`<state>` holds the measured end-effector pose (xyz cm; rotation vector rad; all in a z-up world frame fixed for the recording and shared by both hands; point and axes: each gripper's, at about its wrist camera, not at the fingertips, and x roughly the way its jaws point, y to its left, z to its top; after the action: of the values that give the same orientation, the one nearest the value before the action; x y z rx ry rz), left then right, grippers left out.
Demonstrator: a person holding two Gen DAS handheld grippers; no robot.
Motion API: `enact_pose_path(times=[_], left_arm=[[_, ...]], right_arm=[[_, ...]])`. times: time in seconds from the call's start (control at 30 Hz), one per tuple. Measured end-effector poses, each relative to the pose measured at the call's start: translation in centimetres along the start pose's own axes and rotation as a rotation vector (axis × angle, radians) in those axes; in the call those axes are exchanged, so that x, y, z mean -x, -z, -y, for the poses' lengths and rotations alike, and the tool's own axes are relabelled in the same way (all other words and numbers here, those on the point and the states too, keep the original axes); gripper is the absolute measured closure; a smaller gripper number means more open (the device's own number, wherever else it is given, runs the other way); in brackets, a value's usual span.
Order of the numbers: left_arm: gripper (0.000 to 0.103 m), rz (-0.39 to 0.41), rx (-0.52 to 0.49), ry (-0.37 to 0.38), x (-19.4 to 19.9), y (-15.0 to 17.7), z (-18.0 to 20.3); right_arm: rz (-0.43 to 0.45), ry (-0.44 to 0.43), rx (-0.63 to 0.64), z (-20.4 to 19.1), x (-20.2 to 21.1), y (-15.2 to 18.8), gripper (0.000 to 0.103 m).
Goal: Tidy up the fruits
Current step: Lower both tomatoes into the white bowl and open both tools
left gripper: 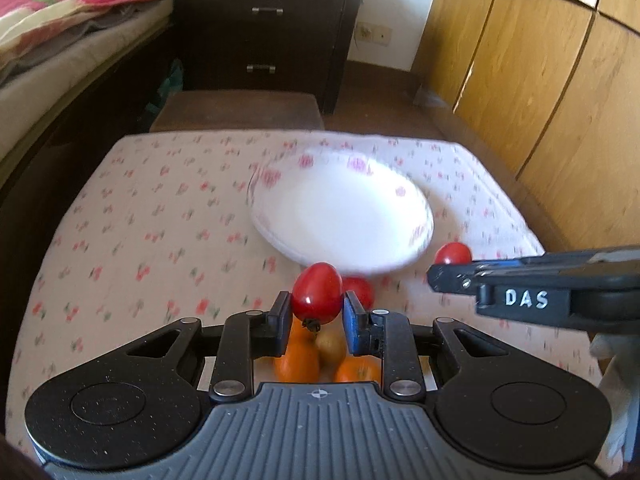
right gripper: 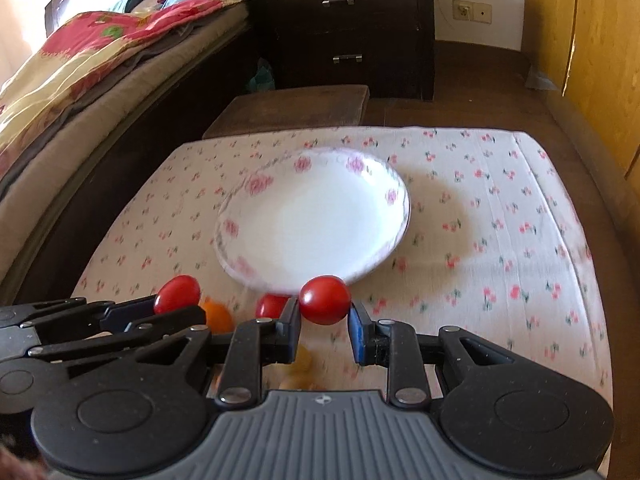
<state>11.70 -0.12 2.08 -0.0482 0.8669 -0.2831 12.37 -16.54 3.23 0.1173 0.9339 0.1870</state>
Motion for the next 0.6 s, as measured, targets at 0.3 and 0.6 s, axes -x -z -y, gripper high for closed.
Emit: enact_pose_path(times=[0.3, 0.6], left_arm=[[0.069, -0.016, 0.028, -0.008, -4.4, -3.2, 0.2], [0.069, -0.050, 0.075, -0.011, -6.7, -3.8, -0.4]], right_arm=[[-0.021, -0.016, -0.008, 1.2, -3.1, -3.3, 0.076], [-0.053, -0.007, 0.010, 1.1, -5.4, -4.7, 0.076]])
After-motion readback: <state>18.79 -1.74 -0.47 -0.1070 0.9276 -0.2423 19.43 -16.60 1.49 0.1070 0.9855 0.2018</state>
